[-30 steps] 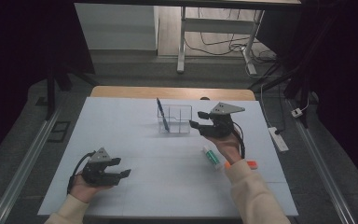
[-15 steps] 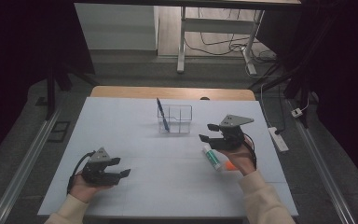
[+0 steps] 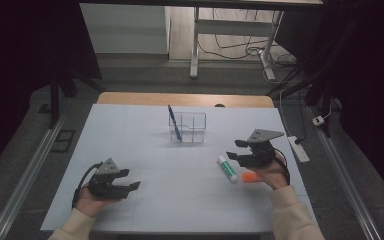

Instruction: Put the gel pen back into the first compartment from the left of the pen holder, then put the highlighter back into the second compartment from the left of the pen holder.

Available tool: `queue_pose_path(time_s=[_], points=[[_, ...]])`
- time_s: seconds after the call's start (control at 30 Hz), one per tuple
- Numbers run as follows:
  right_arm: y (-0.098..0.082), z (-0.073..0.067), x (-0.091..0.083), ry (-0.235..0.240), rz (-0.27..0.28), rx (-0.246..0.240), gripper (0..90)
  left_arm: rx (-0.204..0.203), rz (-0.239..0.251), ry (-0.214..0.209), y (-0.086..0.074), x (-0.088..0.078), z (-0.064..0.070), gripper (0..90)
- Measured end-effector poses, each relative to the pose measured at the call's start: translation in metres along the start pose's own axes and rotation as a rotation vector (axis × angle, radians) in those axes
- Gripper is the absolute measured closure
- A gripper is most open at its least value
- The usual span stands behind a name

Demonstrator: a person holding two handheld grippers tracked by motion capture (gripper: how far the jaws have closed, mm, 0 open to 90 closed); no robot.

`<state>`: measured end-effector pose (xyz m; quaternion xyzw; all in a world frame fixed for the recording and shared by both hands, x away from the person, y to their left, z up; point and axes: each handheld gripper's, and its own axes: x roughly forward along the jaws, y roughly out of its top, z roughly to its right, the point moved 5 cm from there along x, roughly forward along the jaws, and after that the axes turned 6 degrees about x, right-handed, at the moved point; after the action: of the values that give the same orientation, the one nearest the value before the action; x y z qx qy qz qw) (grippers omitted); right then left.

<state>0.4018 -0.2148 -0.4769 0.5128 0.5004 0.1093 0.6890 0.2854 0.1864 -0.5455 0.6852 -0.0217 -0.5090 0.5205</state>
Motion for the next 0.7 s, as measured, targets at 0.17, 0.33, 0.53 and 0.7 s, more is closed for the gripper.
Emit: queue_pose_path(time_s=[0.17,0.33,0.53,0.7], points=[[-0.006,0.007,-0.007,0.003,-0.030,0.008,40.9,0.000,0.001,-0.001,0.000,0.000,0.000,33.6],[-0.010,0.012,-0.014,-0.003,-0.048,0.008,40.4,0.002,-0.002,-0.002,0.000,0.000,0.000,33.6],[-0.017,0.013,-0.018,0.003,-0.093,-0.017,39.0,0.004,0.001,-0.002,0.001,0.000,0.000,33.6],[-0.021,0.015,-0.023,0.014,-0.128,-0.023,38.5,0.001,0.000,-0.004,0.001,0.001,0.000,33.5]])
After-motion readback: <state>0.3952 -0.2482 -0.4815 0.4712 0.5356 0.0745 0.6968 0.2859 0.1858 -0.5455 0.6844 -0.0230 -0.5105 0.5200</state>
